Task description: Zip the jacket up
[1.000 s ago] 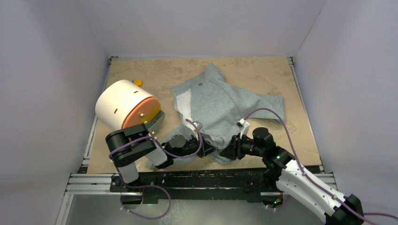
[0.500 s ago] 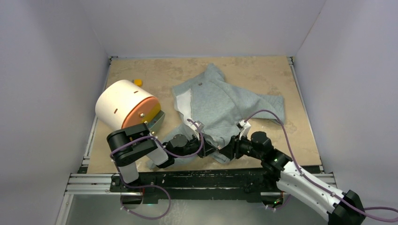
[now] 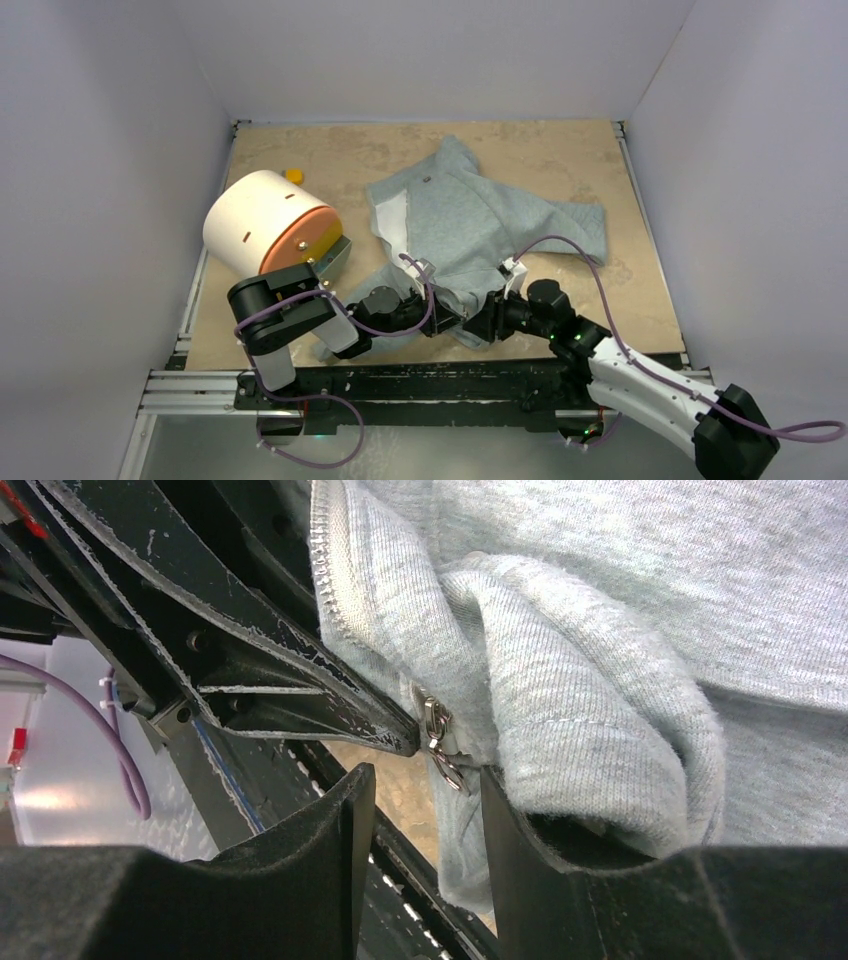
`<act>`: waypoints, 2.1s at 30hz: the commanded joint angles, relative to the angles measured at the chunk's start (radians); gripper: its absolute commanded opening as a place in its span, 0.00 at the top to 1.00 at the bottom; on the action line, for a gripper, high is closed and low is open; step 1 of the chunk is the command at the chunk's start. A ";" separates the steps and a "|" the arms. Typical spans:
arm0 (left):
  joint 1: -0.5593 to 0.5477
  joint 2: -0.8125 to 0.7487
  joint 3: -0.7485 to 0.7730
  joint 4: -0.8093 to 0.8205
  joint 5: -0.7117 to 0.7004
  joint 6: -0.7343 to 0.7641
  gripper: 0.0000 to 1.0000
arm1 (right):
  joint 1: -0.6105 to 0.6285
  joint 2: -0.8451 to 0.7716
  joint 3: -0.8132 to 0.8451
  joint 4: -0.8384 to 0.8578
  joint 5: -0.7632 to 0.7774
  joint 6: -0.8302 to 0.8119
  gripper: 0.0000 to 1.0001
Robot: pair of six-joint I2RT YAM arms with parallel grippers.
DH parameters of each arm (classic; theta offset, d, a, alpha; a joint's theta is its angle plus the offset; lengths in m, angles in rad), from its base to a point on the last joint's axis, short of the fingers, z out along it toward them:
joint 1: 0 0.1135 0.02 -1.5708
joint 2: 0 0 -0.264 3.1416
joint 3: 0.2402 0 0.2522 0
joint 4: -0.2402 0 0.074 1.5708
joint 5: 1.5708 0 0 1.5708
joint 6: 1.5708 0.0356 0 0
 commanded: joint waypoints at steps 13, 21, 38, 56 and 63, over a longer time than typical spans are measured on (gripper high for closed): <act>-0.006 0.018 0.024 -0.007 0.029 -0.009 1.00 | 0.003 0.095 -0.048 0.152 -0.041 0.015 0.57; -0.006 0.028 0.030 -0.009 0.030 -0.013 1.00 | 0.003 0.106 -0.065 0.205 -0.061 0.015 0.70; -0.005 0.038 0.032 -0.008 0.033 -0.019 1.00 | 0.004 0.099 -0.074 0.234 -0.055 0.030 0.84; -0.005 0.048 0.017 0.011 0.033 -0.017 1.00 | 0.004 -0.004 -0.011 0.097 -0.122 0.049 1.00; -0.006 0.050 0.014 0.011 0.032 -0.008 1.00 | 0.004 -0.009 0.020 0.116 -0.156 0.077 1.00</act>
